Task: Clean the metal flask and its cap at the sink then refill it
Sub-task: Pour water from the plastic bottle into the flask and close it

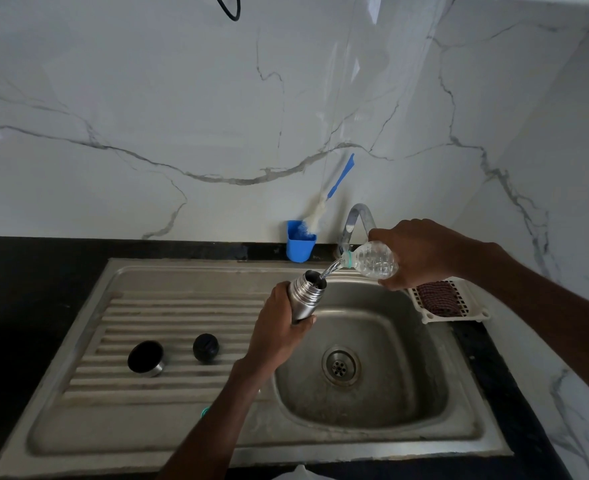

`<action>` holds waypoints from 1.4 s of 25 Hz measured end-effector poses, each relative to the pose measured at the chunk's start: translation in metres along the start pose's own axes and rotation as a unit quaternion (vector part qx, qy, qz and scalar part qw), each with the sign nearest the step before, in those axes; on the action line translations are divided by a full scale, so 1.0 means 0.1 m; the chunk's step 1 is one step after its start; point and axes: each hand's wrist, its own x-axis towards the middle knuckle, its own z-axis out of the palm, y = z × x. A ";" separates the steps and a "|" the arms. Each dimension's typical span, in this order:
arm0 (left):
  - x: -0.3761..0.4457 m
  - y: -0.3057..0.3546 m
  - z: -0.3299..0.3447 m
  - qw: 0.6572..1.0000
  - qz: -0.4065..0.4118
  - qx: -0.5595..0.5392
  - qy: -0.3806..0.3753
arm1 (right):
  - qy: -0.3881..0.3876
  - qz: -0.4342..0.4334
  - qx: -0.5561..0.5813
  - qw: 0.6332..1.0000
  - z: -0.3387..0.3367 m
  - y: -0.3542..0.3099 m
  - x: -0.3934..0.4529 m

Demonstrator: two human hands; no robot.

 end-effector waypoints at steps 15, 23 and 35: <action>-0.01 0.02 0.00 1.000 -0.001 -0.004 0.004 | -0.014 0.000 -0.015 1.000 -0.06 -0.03 0.03; -0.04 0.03 0.00 1.000 -0.005 0.008 0.000 | -0.015 -0.013 -0.037 0.999 -0.02 -0.08 0.05; -0.03 0.03 0.00 1.000 0.008 0.023 -0.005 | -0.029 -0.015 -0.052 0.998 -0.03 -0.06 0.11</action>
